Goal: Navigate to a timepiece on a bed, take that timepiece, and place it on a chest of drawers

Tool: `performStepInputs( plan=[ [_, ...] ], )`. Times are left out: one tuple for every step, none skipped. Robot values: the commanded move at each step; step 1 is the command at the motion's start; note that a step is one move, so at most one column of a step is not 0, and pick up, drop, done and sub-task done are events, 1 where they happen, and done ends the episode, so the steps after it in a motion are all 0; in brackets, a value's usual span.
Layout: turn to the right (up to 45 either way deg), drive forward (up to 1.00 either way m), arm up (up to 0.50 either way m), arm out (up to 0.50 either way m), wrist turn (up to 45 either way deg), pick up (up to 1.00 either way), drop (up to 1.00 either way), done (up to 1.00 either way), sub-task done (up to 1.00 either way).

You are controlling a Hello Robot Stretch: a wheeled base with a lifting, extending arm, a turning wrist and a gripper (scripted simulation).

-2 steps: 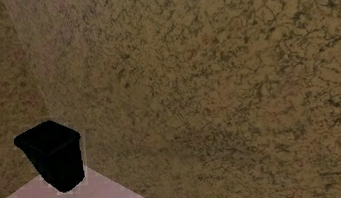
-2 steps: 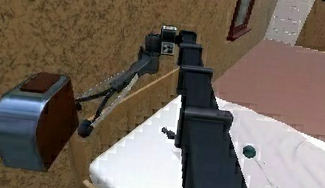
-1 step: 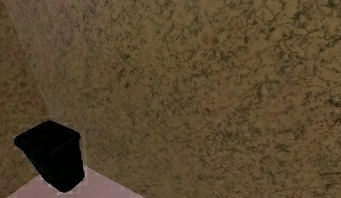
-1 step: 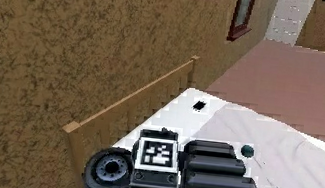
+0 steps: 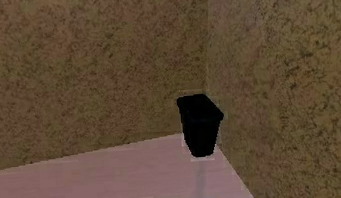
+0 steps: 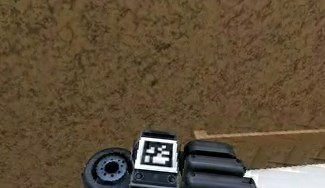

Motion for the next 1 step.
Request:
performStepInputs(
  plan=[
    [-15.0,0.00,0.00,0.00,0.0,0.00,0.00,0.00,0.00]
  ],
)
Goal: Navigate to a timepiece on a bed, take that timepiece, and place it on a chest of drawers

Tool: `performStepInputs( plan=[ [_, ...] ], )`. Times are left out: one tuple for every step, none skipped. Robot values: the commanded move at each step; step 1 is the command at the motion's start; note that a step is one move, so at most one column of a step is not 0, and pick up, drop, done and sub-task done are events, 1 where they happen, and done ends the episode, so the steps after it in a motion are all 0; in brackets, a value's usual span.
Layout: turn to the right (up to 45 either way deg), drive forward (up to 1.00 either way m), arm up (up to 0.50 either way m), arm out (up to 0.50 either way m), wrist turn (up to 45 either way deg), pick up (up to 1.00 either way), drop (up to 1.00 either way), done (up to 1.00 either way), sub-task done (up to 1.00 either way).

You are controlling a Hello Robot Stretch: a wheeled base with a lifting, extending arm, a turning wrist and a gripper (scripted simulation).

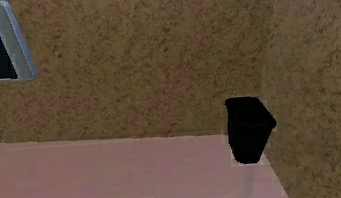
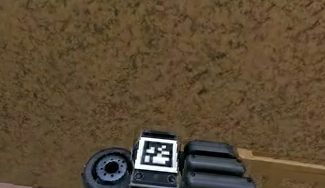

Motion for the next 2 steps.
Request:
performStepInputs(
  plan=[
    [0.0,0.25,0.00,0.00,0.0,0.00,0.00,0.00,0.00],
    [-45.0,0.00,0.00,0.00,0.0,0.00,0.00,0.00,0.00]
  ],
)
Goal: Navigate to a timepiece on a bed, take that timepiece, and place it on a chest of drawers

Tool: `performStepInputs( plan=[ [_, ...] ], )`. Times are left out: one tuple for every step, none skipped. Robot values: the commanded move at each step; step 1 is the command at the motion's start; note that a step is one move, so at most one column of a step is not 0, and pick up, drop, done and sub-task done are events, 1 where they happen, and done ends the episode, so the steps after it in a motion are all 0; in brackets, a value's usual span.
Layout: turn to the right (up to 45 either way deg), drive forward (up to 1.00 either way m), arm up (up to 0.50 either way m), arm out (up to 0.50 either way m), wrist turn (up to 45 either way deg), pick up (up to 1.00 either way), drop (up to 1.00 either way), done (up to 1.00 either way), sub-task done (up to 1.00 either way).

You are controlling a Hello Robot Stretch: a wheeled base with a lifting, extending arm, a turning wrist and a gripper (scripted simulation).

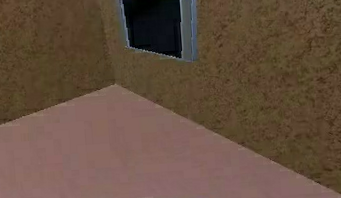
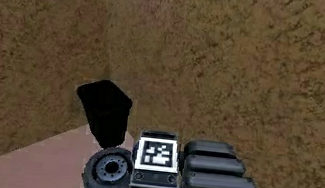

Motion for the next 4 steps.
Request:
performStepInputs(
  plan=[
    [-45.0,0.00,0.00,0.00,0.0,0.00,0.00,0.00,0.00],
    [0.0,1.00,0.00,0.00,0.0,0.00,0.00,0.00,0.00],
    [0.0,0.60,0.00,0.00,0.0,0.00,0.00,0.00,0.00],
    [-24.0,0.00,0.00,0.00,0.0,0.00,0.00,0.00,0.00]
  ],
)
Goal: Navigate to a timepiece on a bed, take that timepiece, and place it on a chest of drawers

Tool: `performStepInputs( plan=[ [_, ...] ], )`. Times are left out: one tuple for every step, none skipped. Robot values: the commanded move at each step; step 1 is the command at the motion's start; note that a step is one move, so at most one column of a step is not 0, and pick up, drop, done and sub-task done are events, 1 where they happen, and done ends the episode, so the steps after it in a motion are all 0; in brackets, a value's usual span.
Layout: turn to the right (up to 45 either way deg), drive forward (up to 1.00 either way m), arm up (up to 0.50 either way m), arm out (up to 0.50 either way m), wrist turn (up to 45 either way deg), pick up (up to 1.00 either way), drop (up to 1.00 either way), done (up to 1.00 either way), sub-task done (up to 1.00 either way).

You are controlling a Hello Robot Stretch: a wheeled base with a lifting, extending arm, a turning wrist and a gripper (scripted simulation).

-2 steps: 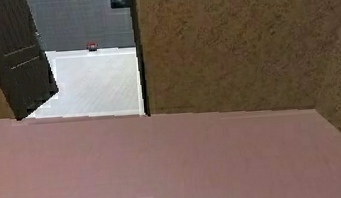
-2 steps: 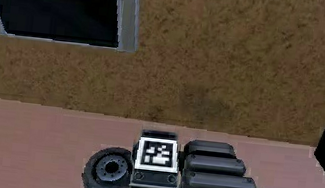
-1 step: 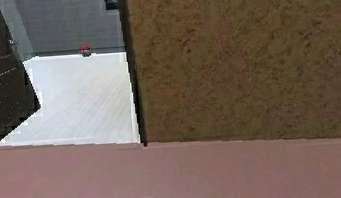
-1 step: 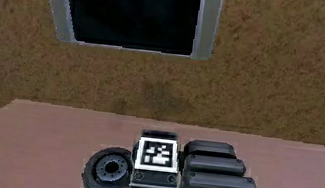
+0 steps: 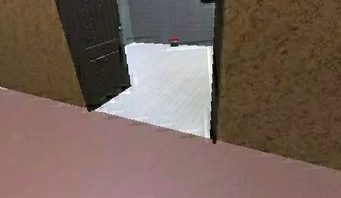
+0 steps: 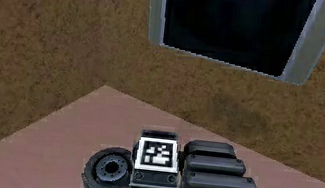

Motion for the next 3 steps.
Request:
performStepInputs(
  plan=[
    [0.0,1.00,0.00,0.00,0.0,0.00,0.00,0.00,0.00],
    [-6.0,0.00,0.00,0.00,0.0,0.00,0.00,0.00,0.00],
    [0.0,0.35,0.00,0.00,0.0,0.00,0.00,0.00,0.00]
  ],
)
